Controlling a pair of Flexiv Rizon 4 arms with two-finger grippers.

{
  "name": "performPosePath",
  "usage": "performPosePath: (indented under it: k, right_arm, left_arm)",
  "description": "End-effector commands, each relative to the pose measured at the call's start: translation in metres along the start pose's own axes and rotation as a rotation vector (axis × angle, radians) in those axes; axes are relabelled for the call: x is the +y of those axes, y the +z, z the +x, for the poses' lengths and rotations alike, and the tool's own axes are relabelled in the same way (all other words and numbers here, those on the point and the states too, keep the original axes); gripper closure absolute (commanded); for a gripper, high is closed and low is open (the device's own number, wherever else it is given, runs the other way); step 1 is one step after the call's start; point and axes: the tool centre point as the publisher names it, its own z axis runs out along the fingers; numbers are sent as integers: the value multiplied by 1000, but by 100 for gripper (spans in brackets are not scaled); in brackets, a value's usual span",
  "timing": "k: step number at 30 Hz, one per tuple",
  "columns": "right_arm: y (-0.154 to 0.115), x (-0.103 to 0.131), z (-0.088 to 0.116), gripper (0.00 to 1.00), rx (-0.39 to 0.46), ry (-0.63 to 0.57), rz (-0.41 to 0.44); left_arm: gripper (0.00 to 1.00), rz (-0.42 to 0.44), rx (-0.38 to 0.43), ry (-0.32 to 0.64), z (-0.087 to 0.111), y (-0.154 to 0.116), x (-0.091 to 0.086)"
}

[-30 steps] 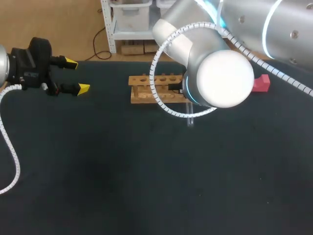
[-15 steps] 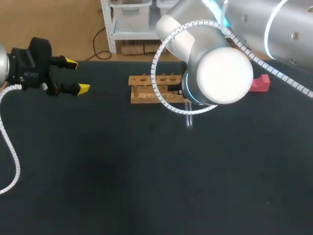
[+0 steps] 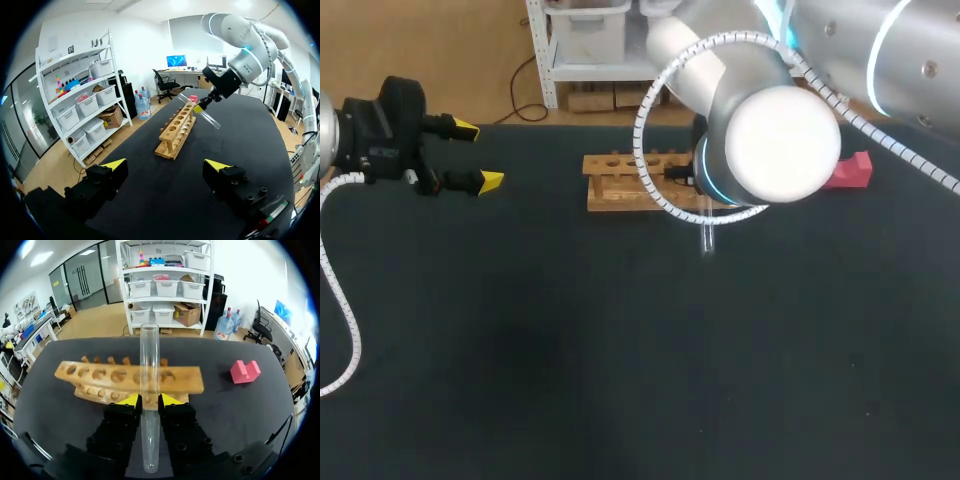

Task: Grasp the test tube, adjust it, and insert it.

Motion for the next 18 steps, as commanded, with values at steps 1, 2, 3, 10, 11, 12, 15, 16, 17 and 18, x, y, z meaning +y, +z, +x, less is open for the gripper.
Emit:
performPosePath:
  k: [1,2,3,10,11,12,15,16,17,18]
  right_arm:
    - [-27,-4,1,100,-53,18,6]
    - [-32,-5,0,100,-75,28,1]
    - [-36,-5,-1,100,-94,34,-7]
    - [-59,-7,-19,100,-274,58,-46]
    - [-62,-7,-24,100,-301,61,-53]
    - [-64,-7,-27,100,-327,66,-59]
    - [-71,-9,-38,100,-414,85,-87]
    - [-73,-9,-41,100,-434,87,-96]
    - [-74,-10,-45,100,-455,89,-105]
    - [-75,-10,-48,100,-467,91,-112]
  left_arm:
    - [0,-4,-9,3,2,0,-1]
    - [0,-4,-9,3,2,0,-1]
    - [0,-4,-9,3,2,0,-1]
    - [0,-4,-9,3,2,0,-1]
    - [0,-4,-9,3,2,0,-1]
    - [0,-4,-9,3,2,0,-1]
    - [0,-4,-9,3,2,0,-1]
    - [0,-4,-9,3,2,0,-1]
    - [0,-4,-9,3,2,0,-1]
    - [0,-4,-9,3,2,0,-1]
